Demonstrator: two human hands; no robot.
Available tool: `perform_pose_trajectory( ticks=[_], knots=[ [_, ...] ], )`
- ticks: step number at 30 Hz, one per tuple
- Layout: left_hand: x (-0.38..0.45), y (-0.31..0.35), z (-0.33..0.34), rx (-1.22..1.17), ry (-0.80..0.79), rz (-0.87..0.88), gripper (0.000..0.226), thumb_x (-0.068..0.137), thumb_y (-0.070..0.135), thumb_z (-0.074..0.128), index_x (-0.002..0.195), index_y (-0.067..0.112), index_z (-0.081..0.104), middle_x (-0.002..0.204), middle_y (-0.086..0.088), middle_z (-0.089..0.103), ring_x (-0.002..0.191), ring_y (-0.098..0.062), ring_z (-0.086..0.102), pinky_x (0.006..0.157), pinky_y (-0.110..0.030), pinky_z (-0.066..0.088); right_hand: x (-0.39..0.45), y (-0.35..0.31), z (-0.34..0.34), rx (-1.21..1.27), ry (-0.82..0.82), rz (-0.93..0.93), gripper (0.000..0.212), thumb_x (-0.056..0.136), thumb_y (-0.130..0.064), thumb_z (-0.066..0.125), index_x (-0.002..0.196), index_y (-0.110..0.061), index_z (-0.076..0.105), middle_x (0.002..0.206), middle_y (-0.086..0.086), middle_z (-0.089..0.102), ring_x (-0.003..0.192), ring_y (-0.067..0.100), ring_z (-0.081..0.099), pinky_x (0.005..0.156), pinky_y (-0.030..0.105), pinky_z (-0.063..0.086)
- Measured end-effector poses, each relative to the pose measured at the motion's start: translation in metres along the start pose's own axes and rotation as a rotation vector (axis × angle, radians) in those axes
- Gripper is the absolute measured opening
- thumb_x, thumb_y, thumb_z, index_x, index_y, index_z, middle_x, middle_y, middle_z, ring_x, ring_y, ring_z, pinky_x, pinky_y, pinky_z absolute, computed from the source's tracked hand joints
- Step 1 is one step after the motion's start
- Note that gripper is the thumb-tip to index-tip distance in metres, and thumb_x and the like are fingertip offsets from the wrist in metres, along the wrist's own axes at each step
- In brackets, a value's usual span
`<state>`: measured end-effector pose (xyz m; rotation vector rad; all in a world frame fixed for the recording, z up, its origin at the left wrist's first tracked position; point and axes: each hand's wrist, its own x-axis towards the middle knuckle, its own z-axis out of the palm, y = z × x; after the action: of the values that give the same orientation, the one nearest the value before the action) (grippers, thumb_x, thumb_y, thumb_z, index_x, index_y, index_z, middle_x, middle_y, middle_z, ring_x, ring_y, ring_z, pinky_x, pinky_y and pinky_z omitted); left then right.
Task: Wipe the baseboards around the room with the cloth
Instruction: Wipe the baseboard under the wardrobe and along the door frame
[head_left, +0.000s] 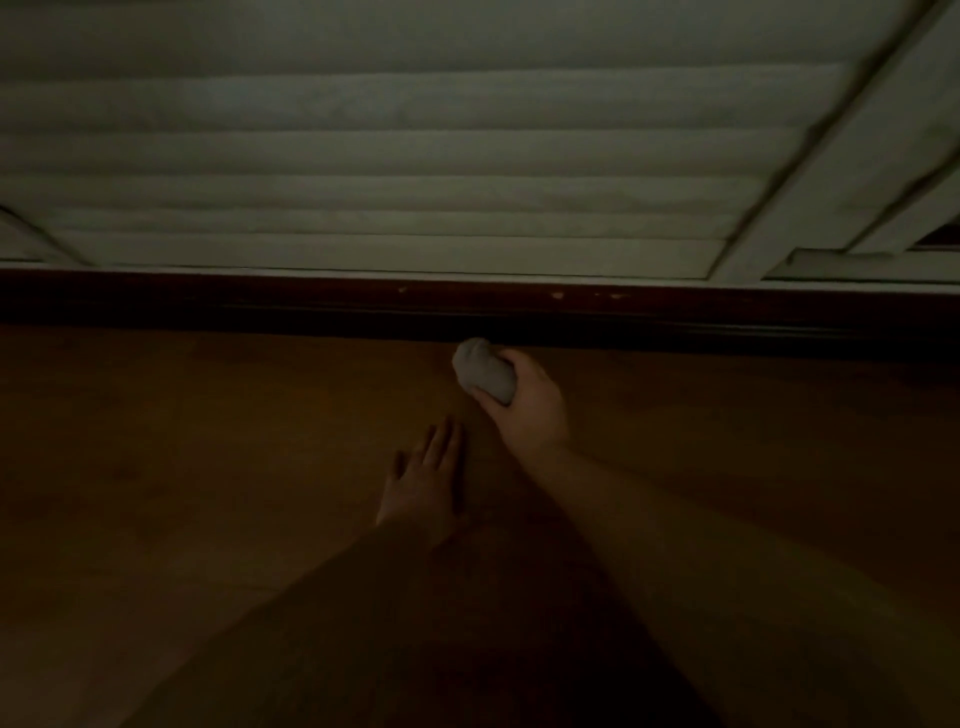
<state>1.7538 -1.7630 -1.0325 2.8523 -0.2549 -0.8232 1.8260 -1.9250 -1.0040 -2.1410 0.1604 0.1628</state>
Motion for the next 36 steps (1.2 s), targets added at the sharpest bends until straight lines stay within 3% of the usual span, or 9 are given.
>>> perform_pose_trajectory(
  ticks=[8,11,16,20,24,28,32,36],
  knots=[
    [0.003,-0.001,0.003,0.112,-0.012,-0.012,0.103,0.09,0.063,0.051,0.155,0.023,-0.019,0.16,0.008,-0.027,0.15,-0.017,-0.018,0.12,-0.051,0.006,0.033,0.016,-0.001,0.154,0.174,0.255,0.056,0.086,-0.036,0.075,0.131,-0.012,0.052,0.125,0.009,0.061,0.112,0.023,0.059,0.089,0.033,0.05],
    [0.008,0.0,0.001,0.169,-0.024,0.013,0.108,0.087,0.072,0.048,0.155,0.022,-0.019,0.161,0.002,-0.026,0.15,-0.02,-0.017,0.121,-0.05,0.004,0.036,0.034,-0.032,0.151,0.185,0.291,0.056,0.087,-0.034,0.074,0.133,-0.013,0.05,0.125,0.009,0.06,0.111,0.022,0.059,0.09,0.035,0.051],
    [0.022,0.012,-0.005,0.177,-0.035,0.094,0.117,0.078,0.08,0.05,0.155,0.026,-0.019,0.162,0.004,-0.026,0.15,-0.018,-0.017,0.122,-0.051,0.005,0.026,0.071,-0.095,0.099,0.308,0.337,0.053,0.086,-0.035,0.073,0.13,-0.015,0.052,0.12,0.007,0.062,0.097,0.014,0.056,0.076,0.027,0.045],
    [0.029,0.025,-0.009,0.164,-0.109,0.085,0.124,0.075,0.076,0.06,0.155,0.024,-0.02,0.159,0.004,-0.031,0.149,-0.022,-0.022,0.12,-0.058,0.005,0.014,0.102,-0.157,0.018,0.431,0.405,0.053,0.085,-0.032,0.074,0.129,-0.011,0.053,0.124,0.013,0.061,0.109,0.028,0.06,0.077,0.028,0.042],
    [0.029,0.029,-0.011,0.194,-0.127,0.078,0.125,0.075,0.076,0.06,0.154,0.023,-0.021,0.161,0.002,-0.029,0.149,-0.024,-0.022,0.119,-0.06,0.007,0.005,0.116,-0.196,-0.09,0.402,0.431,0.056,0.084,-0.032,0.076,0.129,-0.009,0.052,0.125,0.015,0.061,0.112,0.031,0.06,0.078,0.027,0.04],
    [0.029,0.032,-0.016,0.171,-0.142,0.065,0.124,0.076,0.072,0.064,0.155,0.024,-0.019,0.161,0.003,-0.028,0.15,-0.024,-0.02,0.12,-0.06,0.008,-0.005,0.099,-0.175,-0.107,0.322,0.373,0.057,0.082,-0.033,0.077,0.13,-0.012,0.053,0.123,0.012,0.062,0.111,0.028,0.06,0.081,0.03,0.047],
    [0.026,0.033,-0.019,0.163,-0.146,0.067,0.122,0.077,0.07,0.065,0.157,0.023,-0.014,0.162,0.003,-0.026,0.151,-0.023,-0.017,0.12,-0.057,0.009,-0.005,0.055,-0.109,-0.014,0.172,0.268,0.062,0.082,-0.034,0.078,0.134,-0.015,0.051,0.127,0.007,0.061,0.116,0.023,0.058,0.095,0.038,0.051],
    [0.026,0.03,-0.025,0.16,-0.157,0.096,0.109,0.086,0.054,0.066,0.157,0.025,-0.011,0.163,0.004,-0.023,0.151,-0.021,-0.016,0.119,-0.058,0.011,0.005,0.002,-0.043,0.113,0.119,0.184,0.067,0.08,-0.033,0.08,0.136,-0.015,0.048,0.129,0.007,0.06,0.118,0.022,0.056,0.094,0.035,0.05]
  ],
)
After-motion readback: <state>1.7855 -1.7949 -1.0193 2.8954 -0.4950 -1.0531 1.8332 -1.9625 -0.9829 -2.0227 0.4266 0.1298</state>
